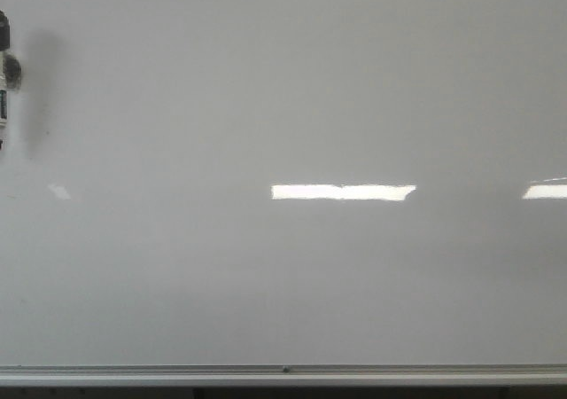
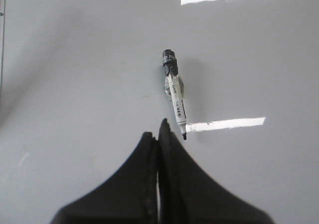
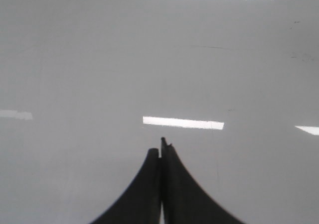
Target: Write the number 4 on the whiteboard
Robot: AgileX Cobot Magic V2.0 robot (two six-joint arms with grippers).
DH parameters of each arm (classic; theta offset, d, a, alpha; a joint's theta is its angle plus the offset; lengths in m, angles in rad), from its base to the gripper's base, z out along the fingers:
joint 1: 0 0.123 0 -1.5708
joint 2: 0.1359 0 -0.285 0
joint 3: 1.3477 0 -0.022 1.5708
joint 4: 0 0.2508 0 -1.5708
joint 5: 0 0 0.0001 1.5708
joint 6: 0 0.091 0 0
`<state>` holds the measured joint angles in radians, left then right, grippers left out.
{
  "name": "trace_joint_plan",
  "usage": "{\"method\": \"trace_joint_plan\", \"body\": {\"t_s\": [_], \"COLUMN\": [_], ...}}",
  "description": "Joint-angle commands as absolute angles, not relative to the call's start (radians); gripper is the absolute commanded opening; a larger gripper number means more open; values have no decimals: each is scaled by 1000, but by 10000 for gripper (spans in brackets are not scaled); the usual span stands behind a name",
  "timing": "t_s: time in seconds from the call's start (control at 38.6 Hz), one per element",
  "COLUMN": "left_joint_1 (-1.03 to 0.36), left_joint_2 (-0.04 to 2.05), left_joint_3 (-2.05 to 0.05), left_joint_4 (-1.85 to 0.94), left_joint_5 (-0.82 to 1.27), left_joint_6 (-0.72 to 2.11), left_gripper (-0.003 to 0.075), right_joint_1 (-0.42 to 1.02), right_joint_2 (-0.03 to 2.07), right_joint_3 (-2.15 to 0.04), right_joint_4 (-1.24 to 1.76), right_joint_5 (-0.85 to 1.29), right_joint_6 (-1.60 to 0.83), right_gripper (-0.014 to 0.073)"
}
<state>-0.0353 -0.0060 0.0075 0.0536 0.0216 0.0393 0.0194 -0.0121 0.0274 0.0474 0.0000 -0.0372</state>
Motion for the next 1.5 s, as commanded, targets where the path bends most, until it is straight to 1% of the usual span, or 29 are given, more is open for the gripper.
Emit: {"method": "trace_joint_plan", "body": {"t_s": [0.0,0.75,0.96,1.04,1.19,1.35,1.48], "left_joint_1": [-35,-35,-35,-35,-35,-35,-35], "left_joint_2": [-22,-22,-22,-20,-18,-8,48], "left_joint_3": [14,14,4,-30,-155,-319,-444], "left_joint_4": [45,45,40,40,39,39,39], "left_joint_5": [-58,-58,-149,-167,-99,78,200], "left_joint_6": [37,37,37,37,37,37,37], "left_gripper": [-20,-20,-20,-20,-20,-20,-20], "right_joint_1": [20,20,20,20,20,20,20], "right_joint_2": [-30,-30,-30,-30,-29,-27,19], "right_joint_3": [13,13,10,-8,-101,-227,-332], "right_joint_4": [35,35,35,35,35,35,35], "right_joint_5": [-71,-73,-88,-79,-17,101,197], "right_joint_6": [-37,-37,-37,-37,-37,-37,-37], "right_gripper": [-69,-69,-69,-69,-69,-69,-69]}}
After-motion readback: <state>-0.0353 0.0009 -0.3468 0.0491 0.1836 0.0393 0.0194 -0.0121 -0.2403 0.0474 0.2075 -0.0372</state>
